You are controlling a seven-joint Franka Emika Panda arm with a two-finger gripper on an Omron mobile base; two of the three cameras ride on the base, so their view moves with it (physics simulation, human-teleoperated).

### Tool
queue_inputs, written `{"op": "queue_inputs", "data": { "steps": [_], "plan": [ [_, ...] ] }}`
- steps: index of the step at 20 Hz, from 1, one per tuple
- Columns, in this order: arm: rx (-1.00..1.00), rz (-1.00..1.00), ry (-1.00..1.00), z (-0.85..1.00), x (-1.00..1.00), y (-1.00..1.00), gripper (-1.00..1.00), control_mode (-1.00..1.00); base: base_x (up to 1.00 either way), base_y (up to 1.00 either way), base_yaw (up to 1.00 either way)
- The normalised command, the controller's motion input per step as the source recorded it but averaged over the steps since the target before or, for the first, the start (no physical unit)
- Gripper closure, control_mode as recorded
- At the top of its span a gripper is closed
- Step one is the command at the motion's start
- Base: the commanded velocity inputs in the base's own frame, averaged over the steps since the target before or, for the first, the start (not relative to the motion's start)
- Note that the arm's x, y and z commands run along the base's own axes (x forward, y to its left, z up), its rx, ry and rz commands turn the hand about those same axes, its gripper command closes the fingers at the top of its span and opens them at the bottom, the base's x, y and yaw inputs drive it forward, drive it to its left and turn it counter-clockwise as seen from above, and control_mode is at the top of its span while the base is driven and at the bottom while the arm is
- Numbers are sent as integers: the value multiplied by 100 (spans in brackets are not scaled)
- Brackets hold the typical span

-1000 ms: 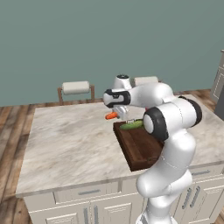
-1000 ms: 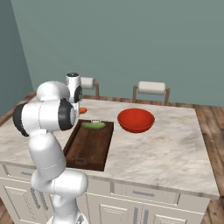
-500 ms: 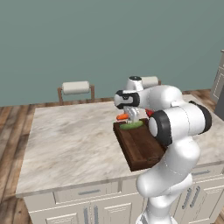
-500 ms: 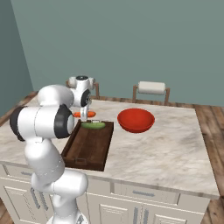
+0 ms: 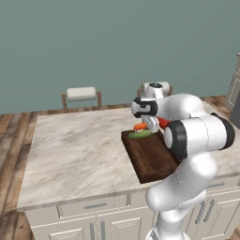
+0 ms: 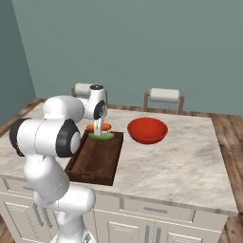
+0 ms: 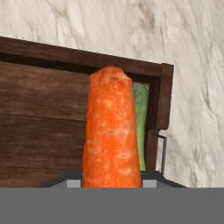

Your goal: Place the two vegetables and bowl onto the tray for setting up a vegetable dip station.

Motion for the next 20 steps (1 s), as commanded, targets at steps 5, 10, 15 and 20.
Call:
{"op": "queue_inputs", "data": {
  "steps": [5, 10, 15, 20],
  "plan": [
    [0, -1, 0, -4, -4, -9, 100, -100, 0, 0, 0],
    [0, 0, 0, -13, 0, 0, 100, -100, 0, 0, 0],
    [0, 0, 0, -11, 0, 0, 100, -100, 0, 0, 0],
    [0, 0, 0, -13, 0, 0, 100, -100, 0, 0, 0]
  ]
}}
